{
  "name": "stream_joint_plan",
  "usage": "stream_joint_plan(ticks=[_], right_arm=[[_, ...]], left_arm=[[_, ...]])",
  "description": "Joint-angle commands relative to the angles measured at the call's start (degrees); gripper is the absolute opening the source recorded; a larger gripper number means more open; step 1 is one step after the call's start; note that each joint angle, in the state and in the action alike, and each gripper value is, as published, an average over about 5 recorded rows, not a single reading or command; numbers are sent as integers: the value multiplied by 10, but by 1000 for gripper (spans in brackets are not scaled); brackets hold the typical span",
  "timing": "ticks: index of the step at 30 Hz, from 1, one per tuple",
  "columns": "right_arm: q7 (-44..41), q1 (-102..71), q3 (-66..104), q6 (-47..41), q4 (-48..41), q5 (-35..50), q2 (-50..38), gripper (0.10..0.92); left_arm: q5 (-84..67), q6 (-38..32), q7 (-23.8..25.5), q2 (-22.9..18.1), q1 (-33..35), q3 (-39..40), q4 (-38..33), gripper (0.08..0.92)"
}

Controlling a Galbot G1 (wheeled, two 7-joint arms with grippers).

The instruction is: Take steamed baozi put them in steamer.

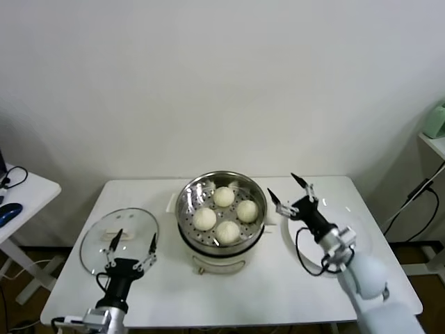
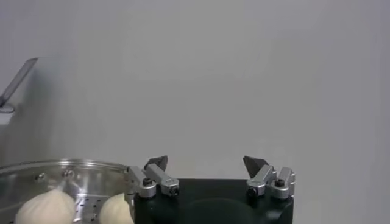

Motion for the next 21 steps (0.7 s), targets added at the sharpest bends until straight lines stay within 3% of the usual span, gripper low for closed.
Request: stream_joint_plan(ticks=[1, 21], right_arm=[[-3, -240, 133, 66, 45, -26, 168, 823], [-26, -248, 138, 75, 36, -3, 174, 823]], left_arm=[[-38, 4, 20, 3, 7, -18, 4, 823], [-30, -3, 43, -4, -1, -54, 18, 823]])
